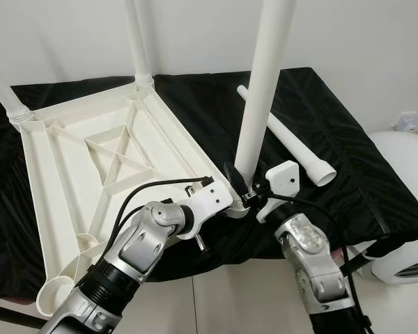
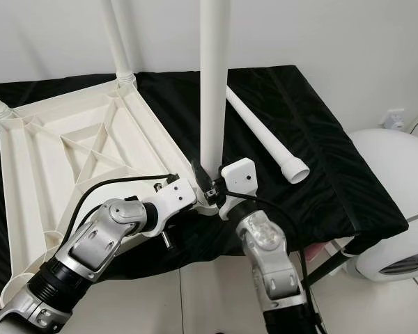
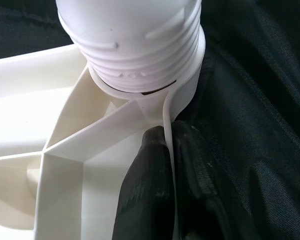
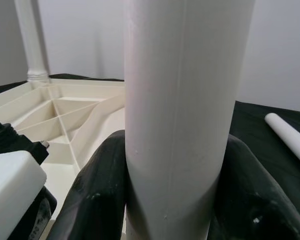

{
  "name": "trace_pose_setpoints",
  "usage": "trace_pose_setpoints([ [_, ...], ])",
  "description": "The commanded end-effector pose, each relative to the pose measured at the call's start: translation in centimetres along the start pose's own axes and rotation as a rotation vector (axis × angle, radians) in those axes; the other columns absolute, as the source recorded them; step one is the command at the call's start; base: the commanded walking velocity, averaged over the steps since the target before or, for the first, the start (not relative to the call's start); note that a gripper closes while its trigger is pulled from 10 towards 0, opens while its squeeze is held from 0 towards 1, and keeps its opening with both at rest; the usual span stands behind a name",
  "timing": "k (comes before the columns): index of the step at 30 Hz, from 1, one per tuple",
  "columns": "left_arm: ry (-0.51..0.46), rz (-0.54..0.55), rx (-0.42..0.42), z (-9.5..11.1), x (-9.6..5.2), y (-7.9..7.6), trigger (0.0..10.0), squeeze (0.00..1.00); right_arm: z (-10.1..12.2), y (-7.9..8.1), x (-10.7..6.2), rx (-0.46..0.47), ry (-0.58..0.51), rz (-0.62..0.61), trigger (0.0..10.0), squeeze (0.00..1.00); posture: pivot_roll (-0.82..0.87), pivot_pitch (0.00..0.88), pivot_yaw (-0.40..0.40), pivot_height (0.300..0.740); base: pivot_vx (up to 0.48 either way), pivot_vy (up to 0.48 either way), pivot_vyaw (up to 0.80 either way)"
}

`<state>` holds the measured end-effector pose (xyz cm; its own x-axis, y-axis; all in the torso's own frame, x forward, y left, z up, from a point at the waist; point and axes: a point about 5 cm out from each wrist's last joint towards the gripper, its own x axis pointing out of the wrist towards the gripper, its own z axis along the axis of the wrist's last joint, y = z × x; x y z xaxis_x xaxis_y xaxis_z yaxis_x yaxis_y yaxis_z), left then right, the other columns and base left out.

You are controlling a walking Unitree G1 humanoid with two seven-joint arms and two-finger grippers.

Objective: Building children table

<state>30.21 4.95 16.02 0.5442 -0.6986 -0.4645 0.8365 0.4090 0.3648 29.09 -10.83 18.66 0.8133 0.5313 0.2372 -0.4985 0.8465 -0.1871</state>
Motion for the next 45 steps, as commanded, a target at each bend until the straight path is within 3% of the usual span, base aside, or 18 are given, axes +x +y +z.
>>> trace_pose_setpoints([
  [1, 0.036, 0.014, 0.026, -0.5, 0.3, -0.4, 10.0, 0.0, -4.7, 0.0, -1.5, 0.078, 0.233, 0.005, 10.0, 0.0, -0.1, 0.141, 0.045, 0.74, 0.0, 0.0, 0.0],
  [11, 0.035, 0.015, 0.032, -0.5, 0.3, -0.2, 10.0, 0.0, -4.2, -1.4, -1.6, 0.065, 0.245, 0.14, 10.0, 0.0, -0.1, 0.149, 0.045, 0.74, 0.0, 0.0, 0.0],
  [16, 0.032, 0.023, 0.034, -0.4, 0.1, 0.0, 10.0, 0.0, -4.0, -3.5, -1.5, 0.075, 0.263, 0.217, 10.0, 0.0, -0.1, 0.159, 0.042, 0.74, 0.0, 0.0, 0.0],
  [24, 0.028, 0.032, 0.036, -0.2, -0.1, 0.2, 10.0, 0.0, -4.0, -5.4, -1.0, 0.118, 0.273, 0.275, 10.0, 0.0, -0.09, 0.159, 0.036, 0.74, 0.0, 0.0, 0.0],
  [38, 0.026, 0.037, 0.037, -0.1, -0.3, 0.2, 10.0, 0.0, -4.5, -5.8, -0.8, 0.106, 0.297, 0.42, 10.0, 0.0, -0.07, 0.162, 0.039, 0.74, 0.0, 0.0, 0.0],
  [45, 0.028, 0.041, 0.034, -0.1, -0.5, 0.2, 10.0, 0.0, -5.2, -4.9, -2.1, 0.07, 0.316, 0.503, 10.0, 0.0, -0.07, 0.165, 0.038, 0.74, 0.0, 0.0, 0.0],
])
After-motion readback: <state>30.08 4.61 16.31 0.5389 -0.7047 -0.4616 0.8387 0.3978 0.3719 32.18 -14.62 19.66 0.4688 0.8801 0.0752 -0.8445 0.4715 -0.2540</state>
